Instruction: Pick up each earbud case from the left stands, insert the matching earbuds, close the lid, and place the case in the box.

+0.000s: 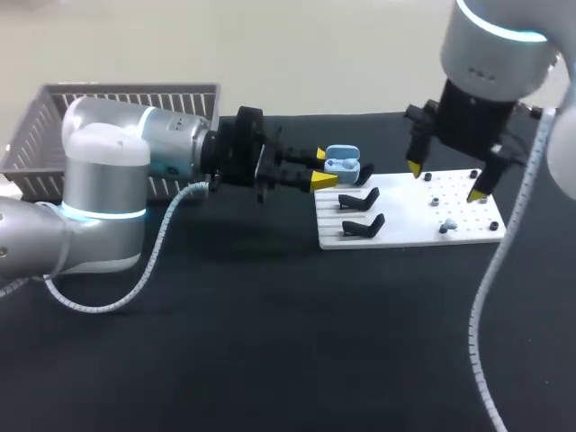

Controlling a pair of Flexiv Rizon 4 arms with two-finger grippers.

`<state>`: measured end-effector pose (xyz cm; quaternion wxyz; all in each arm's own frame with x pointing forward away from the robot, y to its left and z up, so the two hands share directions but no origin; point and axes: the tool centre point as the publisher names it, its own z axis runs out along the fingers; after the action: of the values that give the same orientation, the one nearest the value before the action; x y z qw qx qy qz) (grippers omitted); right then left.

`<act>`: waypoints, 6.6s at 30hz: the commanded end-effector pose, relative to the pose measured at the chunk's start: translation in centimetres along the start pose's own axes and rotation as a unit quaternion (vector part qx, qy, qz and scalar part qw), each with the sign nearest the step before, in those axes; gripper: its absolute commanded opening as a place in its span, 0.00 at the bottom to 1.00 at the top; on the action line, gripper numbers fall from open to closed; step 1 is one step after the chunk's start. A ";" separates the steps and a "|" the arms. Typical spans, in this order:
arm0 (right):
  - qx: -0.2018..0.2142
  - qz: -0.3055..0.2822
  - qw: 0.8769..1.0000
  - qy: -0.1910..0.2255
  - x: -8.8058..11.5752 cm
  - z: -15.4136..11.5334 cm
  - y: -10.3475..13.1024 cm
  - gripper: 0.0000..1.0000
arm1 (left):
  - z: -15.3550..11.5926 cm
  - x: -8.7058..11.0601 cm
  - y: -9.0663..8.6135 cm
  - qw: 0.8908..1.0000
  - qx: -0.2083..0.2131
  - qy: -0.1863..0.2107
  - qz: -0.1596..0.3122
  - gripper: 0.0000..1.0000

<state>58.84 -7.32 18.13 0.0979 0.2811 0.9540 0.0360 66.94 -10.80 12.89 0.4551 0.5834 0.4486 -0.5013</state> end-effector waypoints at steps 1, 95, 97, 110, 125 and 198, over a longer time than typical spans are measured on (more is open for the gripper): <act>-0.043 0.000 0.999 0.011 -1.0 2.5 -0.6 0.75 | 0.0 0.0 -0.1 1.000 -0.002 0.000 0.001 0.00; -0.015 -0.019 0.999 0.039 -5.7 15.3 -2.8 0.42 | 0.0 0.0 -0.1 1.000 -0.002 0.000 0.001 0.00; -0.014 -0.019 0.999 0.040 -5.8 15.5 -2.8 0.40 | 0.0 0.0 -0.1 1.000 -0.002 0.000 0.001 0.00; -0.014 -0.017 0.999 0.044 -6.4 16.4 -3.1 0.33 | 0.0 0.0 -0.1 1.000 -0.002 0.000 0.001 0.00; -0.016 -0.026 0.998 0.054 -6.3 17.0 -2.9 0.28 | 0.0 0.0 -0.1 1.000 -0.002 0.000 0.001 0.00; -0.028 -0.279 0.958 -0.057 0.1 -1.2 4.6 0.00 | 0.0 0.0 -0.1 1.000 -0.002 0.000 0.001 0.00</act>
<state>60.64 -4.94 18.97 0.1764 0.0081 0.9836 0.0363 66.94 -10.80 12.89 0.4551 0.5834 0.4486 -0.5013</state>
